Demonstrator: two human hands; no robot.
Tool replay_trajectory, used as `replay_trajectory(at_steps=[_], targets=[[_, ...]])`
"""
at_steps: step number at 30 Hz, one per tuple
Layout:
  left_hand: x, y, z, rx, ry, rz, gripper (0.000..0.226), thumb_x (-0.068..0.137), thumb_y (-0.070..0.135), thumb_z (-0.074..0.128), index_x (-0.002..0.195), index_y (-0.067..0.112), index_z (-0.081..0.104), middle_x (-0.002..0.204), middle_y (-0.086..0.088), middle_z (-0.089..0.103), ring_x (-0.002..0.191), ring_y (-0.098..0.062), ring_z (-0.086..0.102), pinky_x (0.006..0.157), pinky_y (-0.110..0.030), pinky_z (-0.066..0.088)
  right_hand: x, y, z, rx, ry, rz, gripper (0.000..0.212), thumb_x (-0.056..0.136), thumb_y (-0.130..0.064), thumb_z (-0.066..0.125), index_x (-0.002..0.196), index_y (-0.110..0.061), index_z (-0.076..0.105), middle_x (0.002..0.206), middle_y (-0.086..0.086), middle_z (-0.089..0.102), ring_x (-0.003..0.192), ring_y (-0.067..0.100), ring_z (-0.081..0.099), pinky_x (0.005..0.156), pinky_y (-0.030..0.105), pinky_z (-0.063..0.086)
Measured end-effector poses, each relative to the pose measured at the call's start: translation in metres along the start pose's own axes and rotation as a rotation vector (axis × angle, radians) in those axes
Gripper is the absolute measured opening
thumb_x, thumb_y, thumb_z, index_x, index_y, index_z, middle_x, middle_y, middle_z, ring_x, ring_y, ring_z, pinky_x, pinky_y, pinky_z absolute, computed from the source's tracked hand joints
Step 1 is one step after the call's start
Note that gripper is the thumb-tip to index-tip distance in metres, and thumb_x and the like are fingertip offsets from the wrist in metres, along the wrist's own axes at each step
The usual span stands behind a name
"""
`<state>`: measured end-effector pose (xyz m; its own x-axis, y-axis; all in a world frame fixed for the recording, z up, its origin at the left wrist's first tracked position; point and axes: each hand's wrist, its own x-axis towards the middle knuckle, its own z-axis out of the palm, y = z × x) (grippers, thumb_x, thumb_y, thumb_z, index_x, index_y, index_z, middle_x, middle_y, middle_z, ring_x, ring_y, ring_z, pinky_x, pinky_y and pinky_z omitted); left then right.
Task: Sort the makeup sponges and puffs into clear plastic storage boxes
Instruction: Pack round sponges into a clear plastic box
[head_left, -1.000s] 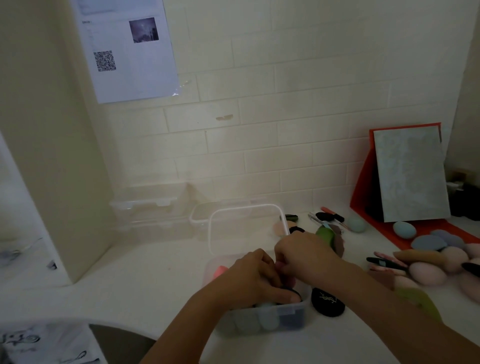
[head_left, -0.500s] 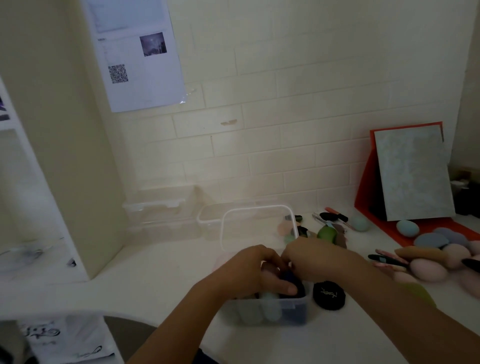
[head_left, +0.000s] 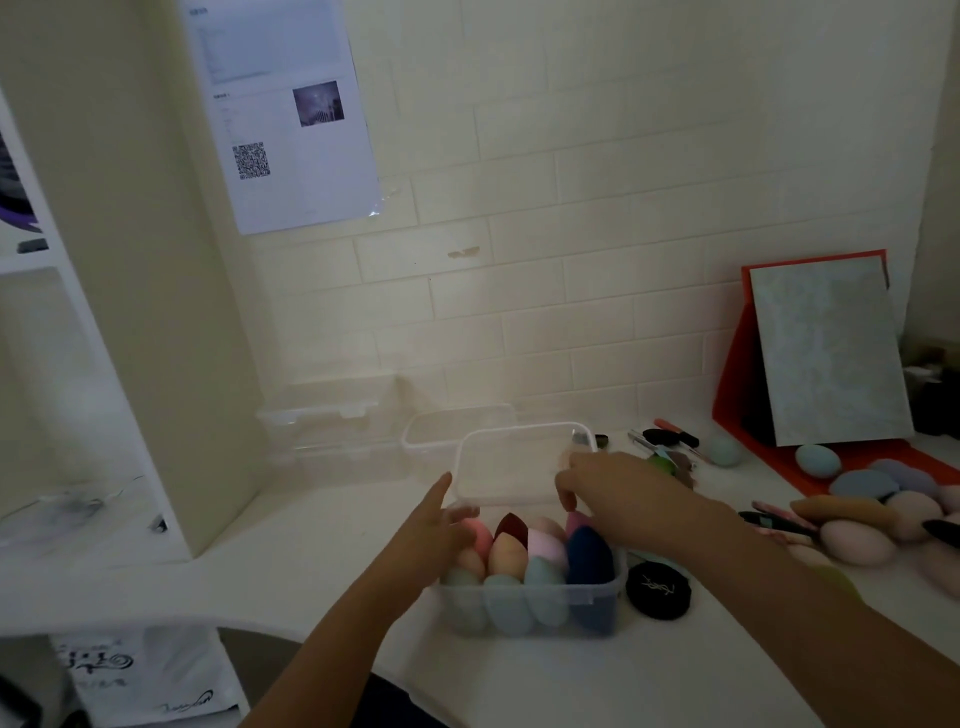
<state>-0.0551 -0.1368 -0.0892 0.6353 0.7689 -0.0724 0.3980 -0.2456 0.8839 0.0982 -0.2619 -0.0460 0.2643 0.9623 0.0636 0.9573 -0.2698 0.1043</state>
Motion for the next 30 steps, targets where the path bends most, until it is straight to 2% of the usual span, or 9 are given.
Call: replay_trajectory(at_steps=[5,9,12,14,17,19,23,27,30], targets=[[-0.005,-0.005,0.001,-0.158,0.073,0.003,0.070,0.088,-0.005,0.049,0.147,0.021,0.021,0.128,-0.003,0.058,0.113,-0.020,0.052,0.091,-0.030,0.043,-0.002,0.019,-0.007,0.351,0.200,0.195,0.009,0.094,-0.016,0.048,0.103,-0.016,0.052,0.108,0.003,0.060,0.089,0.015,0.056,0.073,0.023,0.043],[-0.011,-0.011,-0.003,-0.217,0.083,0.017,0.062,0.084,-0.009,0.054,0.135,0.024,0.039,0.099,0.010,0.066,0.097,-0.013,0.060,0.082,-0.031,0.052,-0.004,0.024,-0.009,0.759,0.297,0.299,0.063,0.090,-0.037,0.059,0.141,-0.017,0.028,0.136,0.007,0.040,0.112,0.020,0.051,0.087,0.026,0.041],[-0.013,-0.013,-0.004,-0.226,0.064,0.008,0.060,0.082,-0.009,0.057,0.128,0.026,0.043,0.094,0.013,0.066,0.093,-0.009,0.060,0.079,-0.032,0.055,-0.002,0.022,-0.005,0.936,0.266,0.329,0.083,0.088,-0.042,0.060,0.150,-0.021,0.008,0.151,0.008,0.026,0.131,0.025,0.038,0.102,0.034,0.036],[-0.014,-0.015,-0.004,-0.251,0.073,-0.009,0.059,0.081,-0.009,0.057,0.125,0.028,0.044,0.095,0.011,0.067,0.094,-0.010,0.061,0.075,-0.030,0.056,0.003,0.023,0.000,1.055,0.214,0.348,0.081,0.088,-0.047,0.057,0.150,-0.022,0.011,0.148,0.009,0.037,0.131,0.026,0.041,0.104,0.038,0.035],[-0.017,-0.015,-0.003,-0.314,0.130,-0.016,0.054,0.084,-0.008,0.055,0.122,0.028,0.045,0.107,0.005,0.066,0.098,-0.014,0.061,0.067,-0.024,0.053,0.008,0.027,0.001,1.203,0.249,0.340,0.058,0.093,-0.041,0.054,0.142,-0.019,0.034,0.126,0.005,0.058,0.109,0.022,0.059,0.101,0.042,0.044],[-0.019,-0.014,-0.001,-0.377,0.214,-0.010,0.055,0.083,-0.011,0.055,0.122,0.027,0.048,0.112,-0.002,0.065,0.105,-0.018,0.059,0.077,-0.028,0.054,0.008,0.031,-0.001,1.216,0.262,0.262,0.044,0.095,-0.034,0.051,0.137,-0.022,0.044,0.113,0.001,0.063,0.100,0.018,0.063,0.095,0.041,0.050],[-0.018,-0.013,0.001,-0.459,0.346,0.006,0.050,0.084,-0.011,0.054,0.117,0.026,0.055,0.107,-0.004,0.064,0.104,-0.020,0.059,0.090,-0.036,0.050,-0.005,0.036,-0.015,1.050,0.189,-0.016,0.039,0.088,-0.034,0.062,0.123,-0.043,0.046,0.113,-0.014,0.059,0.102,0.005,0.058,0.082,0.019,0.049],[-0.014,-0.013,-0.003,-0.589,0.360,0.037,0.037,0.090,-0.005,0.046,0.113,0.021,0.059,0.114,-0.004,0.063,0.101,-0.018,0.059,0.084,-0.029,0.048,-0.014,0.035,-0.021,0.993,0.036,-0.146,0.038,0.079,-0.035,0.071,0.109,-0.047,0.049,0.113,-0.020,0.058,0.101,0.005,0.061,0.086,0.024,0.053],[-0.017,-0.006,-0.010,-0.836,0.384,0.068,0.036,0.089,-0.004,0.035,0.101,0.013,0.064,0.103,-0.003,0.066,0.105,-0.019,0.058,0.091,-0.032,0.044,-0.020,0.029,-0.024,0.820,-0.074,-0.232,0.059,0.068,-0.048,0.077,0.116,-0.059,0.045,0.119,-0.027,0.053,0.110,0.003,0.054,0.096,0.029,0.049]])
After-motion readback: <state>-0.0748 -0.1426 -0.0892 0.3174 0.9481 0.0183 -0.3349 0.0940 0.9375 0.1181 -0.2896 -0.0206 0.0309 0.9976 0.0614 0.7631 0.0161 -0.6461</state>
